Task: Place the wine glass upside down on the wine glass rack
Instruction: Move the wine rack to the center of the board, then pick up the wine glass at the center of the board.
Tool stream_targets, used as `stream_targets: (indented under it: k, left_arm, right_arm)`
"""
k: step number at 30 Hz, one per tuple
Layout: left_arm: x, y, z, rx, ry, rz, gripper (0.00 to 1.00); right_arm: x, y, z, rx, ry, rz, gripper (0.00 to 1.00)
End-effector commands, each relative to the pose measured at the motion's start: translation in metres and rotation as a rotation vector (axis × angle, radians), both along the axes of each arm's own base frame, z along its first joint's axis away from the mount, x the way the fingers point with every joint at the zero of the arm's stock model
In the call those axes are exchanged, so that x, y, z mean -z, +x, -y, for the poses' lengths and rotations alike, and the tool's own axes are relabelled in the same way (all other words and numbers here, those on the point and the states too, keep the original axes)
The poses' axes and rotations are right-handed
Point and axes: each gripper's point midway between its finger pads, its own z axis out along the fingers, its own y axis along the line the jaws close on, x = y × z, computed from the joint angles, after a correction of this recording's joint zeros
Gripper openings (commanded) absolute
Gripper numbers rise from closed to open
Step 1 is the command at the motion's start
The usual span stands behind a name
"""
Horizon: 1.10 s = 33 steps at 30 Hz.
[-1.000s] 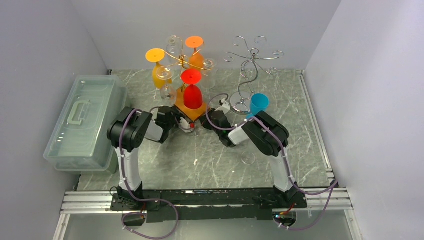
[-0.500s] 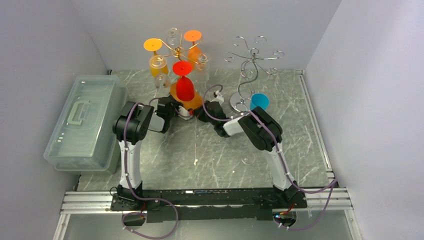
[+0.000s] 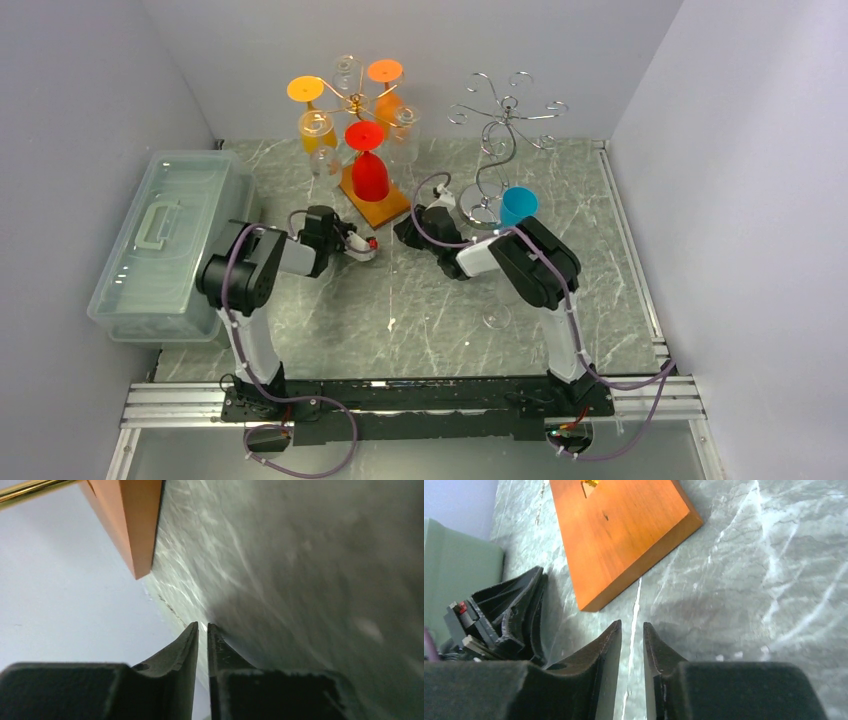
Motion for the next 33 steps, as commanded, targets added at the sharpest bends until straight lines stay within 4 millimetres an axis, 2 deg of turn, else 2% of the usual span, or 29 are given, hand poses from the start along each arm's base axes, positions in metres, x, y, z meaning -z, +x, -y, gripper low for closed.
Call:
stream_targets:
  k: [1, 2, 5, 7, 12, 13, 15, 17, 18, 19, 20, 21, 24, 26, 27, 28, 33]
  left_arm:
    - [0.003, -0.052, 0.004, -0.022, -0.060, -0.296, 0.20]
    - [0.003, -0.067, 0.006, -0.026, -0.073, -0.376, 0.22]
    - [-0.010, -0.093, 0.015, -0.083, -0.122, -0.470, 0.24]
    - [-0.020, -0.116, 0.020, -0.112, -0.164, -0.539, 0.29]
    - [-0.034, -0.191, 0.028, -0.154, -0.221, -0.748, 0.38]
    - [-0.039, -0.203, 0.028, -0.157, -0.234, -0.781, 0.42]
    - [-0.055, -0.218, 0.029, -0.161, -0.269, -0.814, 0.60]
    - [-0.075, -0.231, 0.032, -0.184, -0.323, -0.855, 0.66]
    - [-0.091, -0.231, 0.037, -0.195, -0.366, -0.860, 0.67]
    - [-0.104, -0.234, 0.041, -0.218, -0.410, -0.877, 0.74]
    - [-0.117, -0.237, 0.045, -0.245, -0.454, -0.897, 0.87]
    - [-0.129, -0.238, 0.049, -0.275, -0.494, -0.918, 0.96]
    - [-0.171, -0.240, 0.061, -0.356, -0.614, -0.964, 0.99]
    - [-0.197, -0.240, 0.068, -0.396, -0.683, -0.977, 1.00]
    - [-0.208, -0.239, 0.070, -0.414, -0.716, -0.973, 0.99]
    - [-0.218, -0.236, 0.072, -0.428, -0.745, -0.960, 0.99]
    - [-0.255, -0.233, 0.075, -0.465, -0.825, -0.937, 1.00]
  right_arm:
    - [-0.052, -0.009, 0.004, -0.001, 0.005, 0.109, 0.27]
    - [-0.057, -0.014, 0.005, -0.008, -0.004, 0.119, 0.28]
    - [-0.073, -0.031, 0.005, -0.046, -0.039, 0.149, 0.31]
    - [-0.087, -0.043, 0.005, -0.076, -0.071, 0.181, 0.34]
    - [-0.117, -0.074, 0.011, -0.144, -0.152, 0.228, 0.41]
    - [-0.123, -0.080, 0.014, -0.161, -0.175, 0.233, 0.43]
    - [-0.137, -0.093, 0.023, -0.189, -0.228, 0.234, 0.47]
    - [-0.158, -0.104, 0.033, -0.203, -0.271, 0.245, 0.49]
    - [-0.168, -0.110, 0.039, -0.207, -0.289, 0.251, 0.50]
    - [-0.179, -0.116, 0.047, -0.210, -0.302, 0.258, 0.51]
    - [-0.199, -0.122, 0.055, -0.209, -0.298, 0.279, 0.52]
    - [-0.210, -0.127, 0.063, -0.211, -0.318, 0.281, 0.54]
    - [-0.253, -0.137, 0.092, -0.175, -0.380, 0.324, 0.61]
    - [-0.274, -0.139, 0.114, -0.113, -0.401, 0.333, 0.78]
    - [-0.280, -0.139, 0.126, -0.091, -0.395, 0.321, 0.95]
    - [-0.285, -0.134, 0.141, -0.059, -0.382, 0.302, 1.00]
    - [-0.277, -0.124, 0.196, 0.023, -0.370, 0.200, 1.00]
